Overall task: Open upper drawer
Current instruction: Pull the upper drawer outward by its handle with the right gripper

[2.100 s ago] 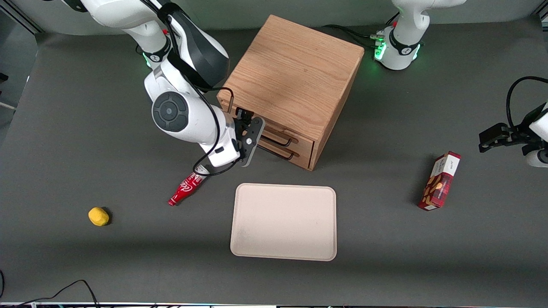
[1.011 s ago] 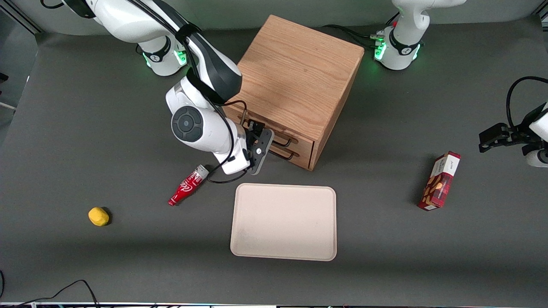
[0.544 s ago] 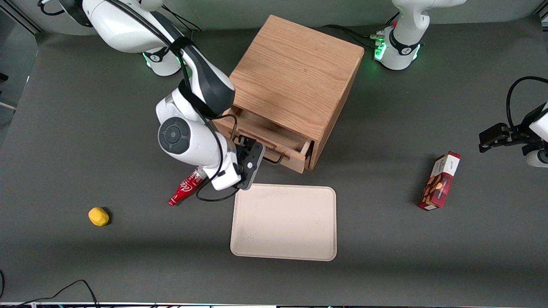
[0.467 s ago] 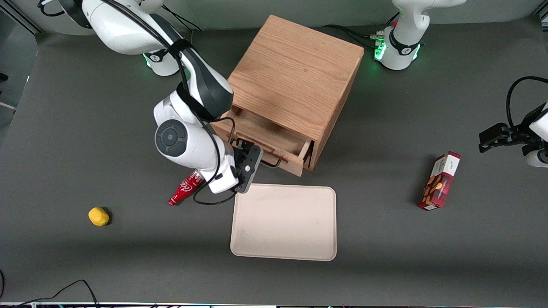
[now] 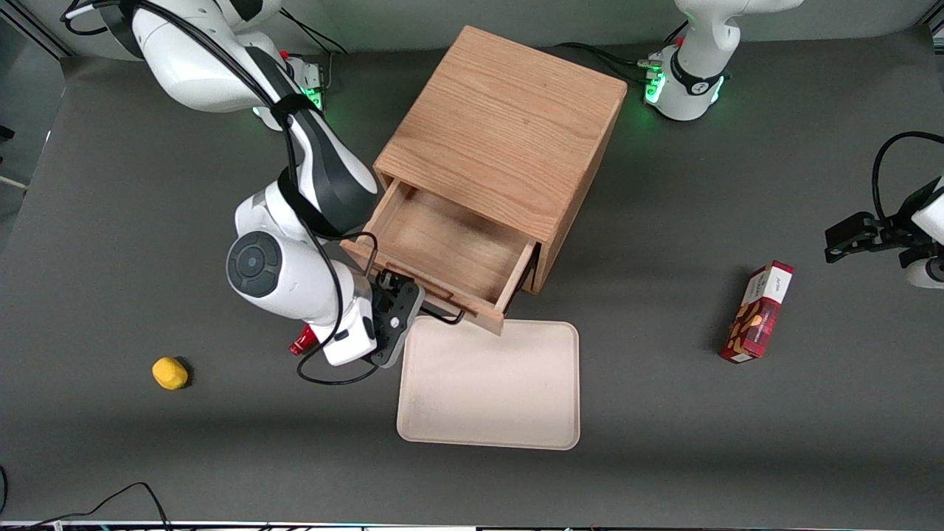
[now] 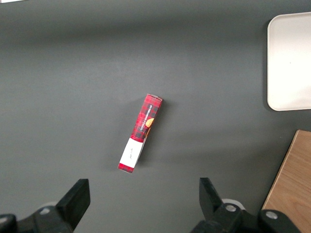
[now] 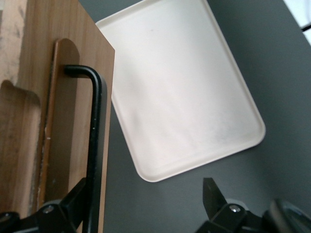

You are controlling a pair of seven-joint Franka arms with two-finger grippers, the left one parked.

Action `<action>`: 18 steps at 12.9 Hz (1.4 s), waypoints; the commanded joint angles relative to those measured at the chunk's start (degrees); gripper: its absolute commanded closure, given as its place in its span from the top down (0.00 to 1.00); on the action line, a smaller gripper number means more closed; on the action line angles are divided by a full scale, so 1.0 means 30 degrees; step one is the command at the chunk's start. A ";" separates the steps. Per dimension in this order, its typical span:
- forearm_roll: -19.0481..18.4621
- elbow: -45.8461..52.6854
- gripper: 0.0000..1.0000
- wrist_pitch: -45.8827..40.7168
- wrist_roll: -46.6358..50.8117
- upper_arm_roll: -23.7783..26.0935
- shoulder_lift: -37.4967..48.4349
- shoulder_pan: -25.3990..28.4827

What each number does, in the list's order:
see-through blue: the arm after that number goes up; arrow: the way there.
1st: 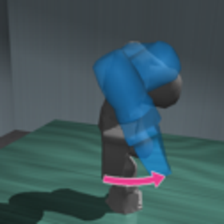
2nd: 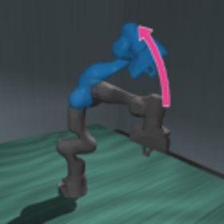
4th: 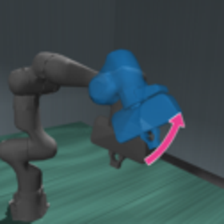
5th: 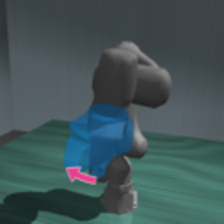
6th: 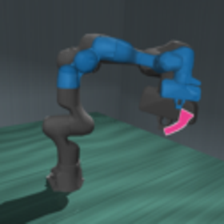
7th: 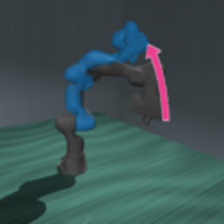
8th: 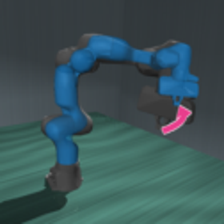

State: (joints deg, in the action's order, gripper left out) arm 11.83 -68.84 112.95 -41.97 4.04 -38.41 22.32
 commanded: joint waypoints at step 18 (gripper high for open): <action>0.2470 0.0071 1.00 0.5592 0.0656 -0.0320 0.0640 -0.1872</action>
State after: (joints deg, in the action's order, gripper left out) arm 16.05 -68.10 127.67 -42.18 3.05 -40.43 16.88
